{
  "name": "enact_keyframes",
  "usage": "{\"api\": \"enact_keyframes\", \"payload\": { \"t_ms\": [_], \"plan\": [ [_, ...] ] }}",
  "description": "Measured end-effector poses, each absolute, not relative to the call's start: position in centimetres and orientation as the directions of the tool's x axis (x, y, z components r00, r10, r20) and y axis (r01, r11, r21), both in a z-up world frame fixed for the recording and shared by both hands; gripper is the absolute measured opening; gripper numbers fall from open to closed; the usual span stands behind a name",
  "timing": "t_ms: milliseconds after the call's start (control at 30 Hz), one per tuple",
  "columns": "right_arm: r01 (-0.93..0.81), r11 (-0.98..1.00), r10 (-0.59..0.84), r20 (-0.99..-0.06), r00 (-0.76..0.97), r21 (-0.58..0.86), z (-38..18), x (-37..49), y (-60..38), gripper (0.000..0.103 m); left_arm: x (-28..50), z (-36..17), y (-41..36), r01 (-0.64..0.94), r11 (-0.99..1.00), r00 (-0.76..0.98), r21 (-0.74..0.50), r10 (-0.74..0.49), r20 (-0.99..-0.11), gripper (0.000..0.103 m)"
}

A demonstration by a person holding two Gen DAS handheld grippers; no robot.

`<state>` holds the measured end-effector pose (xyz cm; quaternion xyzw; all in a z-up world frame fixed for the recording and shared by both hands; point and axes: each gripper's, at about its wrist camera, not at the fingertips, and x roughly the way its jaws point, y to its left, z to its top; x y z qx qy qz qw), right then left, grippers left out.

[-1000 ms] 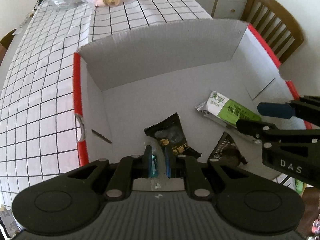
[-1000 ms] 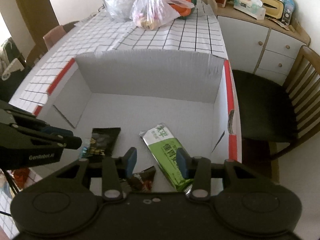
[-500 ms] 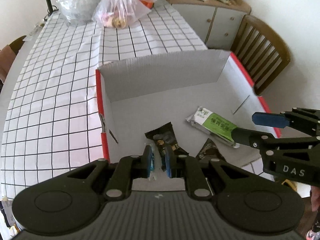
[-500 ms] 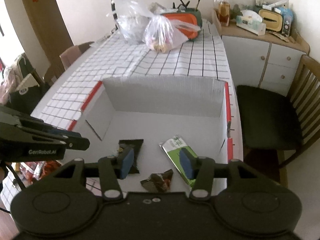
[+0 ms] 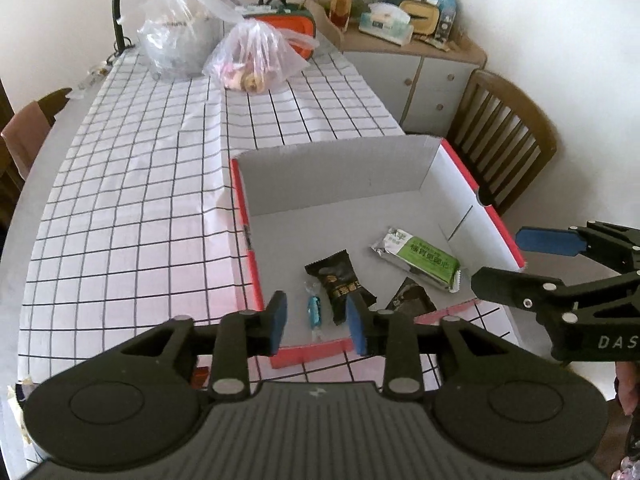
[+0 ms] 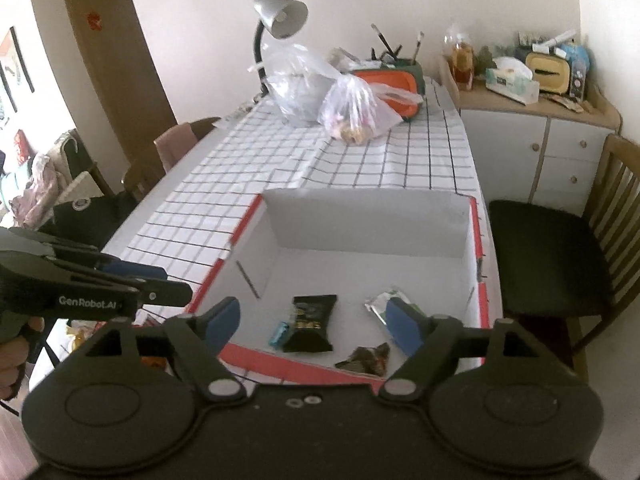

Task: Organize snacks
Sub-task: 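Move both tools back toward the remaining snack pile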

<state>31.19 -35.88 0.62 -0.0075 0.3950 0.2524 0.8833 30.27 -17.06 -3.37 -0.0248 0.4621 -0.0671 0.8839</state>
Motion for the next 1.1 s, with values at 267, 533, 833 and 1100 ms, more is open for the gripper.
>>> {"api": "enact_keyframes", "payload": {
  "t_ms": [267, 533, 833, 1100],
  "plan": [
    [-0.473, 0.86, 0.465, -0.673, 0.575, 0.191, 1.4, 27.4, -32.9, 0.098, 26.7, -1.9, -13.1, 0.113, 0.988, 0.627, -0.105, -0.153, -0.764, 0.069],
    [-0.5, 0.849, 0.466, -0.688, 0.556, 0.172, 0.3, 23.8, -28.1, 0.102, 23.2, -2.3, -7.7, 0.088, 0.992, 0.656, -0.09, -0.125, -0.744, 0.073],
    [-0.531, 0.832, 0.457, -0.738, 0.497, 0.158, -2.7, 21.5, -22.7, 0.102, 19.9, -4.2, -0.8, 0.028, 0.995, 0.637, -0.095, -0.091, -0.766, 0.074],
    [-0.583, 0.805, 0.431, -0.784, 0.446, 0.111, -5.7, 20.4, -18.7, 0.101, 18.0, -6.4, 4.6, -0.047, 0.993, 0.605, -0.105, -0.055, -0.795, 0.074]
  ]
}}
